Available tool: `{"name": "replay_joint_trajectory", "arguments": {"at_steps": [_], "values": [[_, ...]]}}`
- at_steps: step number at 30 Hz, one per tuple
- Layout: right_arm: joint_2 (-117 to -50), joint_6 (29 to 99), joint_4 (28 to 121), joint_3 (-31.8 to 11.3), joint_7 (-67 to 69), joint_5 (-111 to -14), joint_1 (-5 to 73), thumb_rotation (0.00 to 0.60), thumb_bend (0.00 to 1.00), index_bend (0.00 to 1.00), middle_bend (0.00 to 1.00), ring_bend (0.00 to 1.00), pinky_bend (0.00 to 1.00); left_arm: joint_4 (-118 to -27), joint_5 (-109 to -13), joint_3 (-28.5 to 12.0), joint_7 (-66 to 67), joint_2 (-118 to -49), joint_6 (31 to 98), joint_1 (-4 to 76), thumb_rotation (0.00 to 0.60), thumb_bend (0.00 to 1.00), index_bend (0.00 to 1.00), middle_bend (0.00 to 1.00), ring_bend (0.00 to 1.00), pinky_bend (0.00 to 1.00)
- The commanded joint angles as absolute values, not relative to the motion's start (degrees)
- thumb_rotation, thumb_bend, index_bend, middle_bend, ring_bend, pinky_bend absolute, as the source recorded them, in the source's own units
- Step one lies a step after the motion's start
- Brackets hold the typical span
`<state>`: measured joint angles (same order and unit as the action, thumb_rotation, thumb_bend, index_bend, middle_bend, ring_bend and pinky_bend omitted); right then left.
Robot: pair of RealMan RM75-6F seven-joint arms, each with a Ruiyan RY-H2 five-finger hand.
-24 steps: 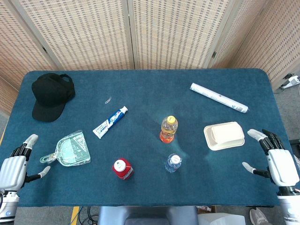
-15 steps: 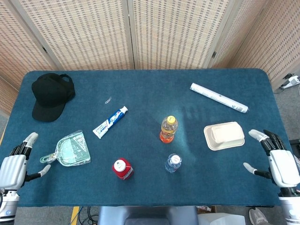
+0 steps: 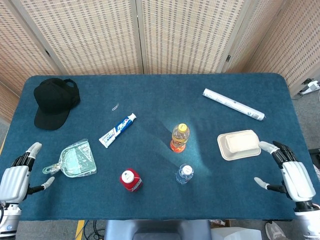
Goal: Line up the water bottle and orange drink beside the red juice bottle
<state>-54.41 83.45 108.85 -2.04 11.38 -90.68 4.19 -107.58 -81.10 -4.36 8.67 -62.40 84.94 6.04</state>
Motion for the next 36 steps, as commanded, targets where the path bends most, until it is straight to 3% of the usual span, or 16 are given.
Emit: {"name": "replay_joint_trajectory", "arguments": {"at_steps": [1, 13, 19, 23, 36], "values": [[-54.09, 81.73, 109.40, -1.53, 13.25, -91.76, 5.30, 0.600, 0.12, 0.20, 0.20, 0.07, 0.11, -107.59, -81.05, -4.29, 8.69, -62.39, 84.81, 6.04, 0.600, 0.15, 0.13, 0.08, 0.17, 0.18], [-54.02, 70.03, 111.22, -0.67, 18.28, -92.98, 12.57, 0.600, 0.12, 0.20, 0.21, 0.08, 0.17, -107.75, -81.01, -4.10, 8.63, -62.12, 84.86, 5.84, 0.600, 0.15, 0.13, 0.08, 0.17, 0.18], [-54.50, 60.70, 112.33, -1.86, 22.00, -89.64, 18.67, 0.600, 0.11, 0.20, 0.23, 0.09, 0.21, -107.91, -81.27, -3.95, 8.52, -61.90, 85.04, 5.66, 0.600, 0.15, 0.13, 0.08, 0.17, 0.18], [-54.90, 56.70, 112.29, -2.71, 24.45, -88.05, 21.67, 0.600, 0.11, 0.25, 0.24, 0.10, 0.23, -107.91, -81.54, -3.89, 8.29, -61.63, 85.23, 5.53, 0.600, 0.15, 0.13, 0.08, 0.17, 0.18], [-57.08, 48.20, 111.49, -4.13, 25.17, -83.92, 28.45, 0.600, 0.11, 0.30, 0.24, 0.10, 0.23, -108.43, -82.15, -3.75, 8.23, -61.01, 85.68, 5.25, 0.600, 0.15, 0.13, 0.08, 0.17, 0.18]]}}
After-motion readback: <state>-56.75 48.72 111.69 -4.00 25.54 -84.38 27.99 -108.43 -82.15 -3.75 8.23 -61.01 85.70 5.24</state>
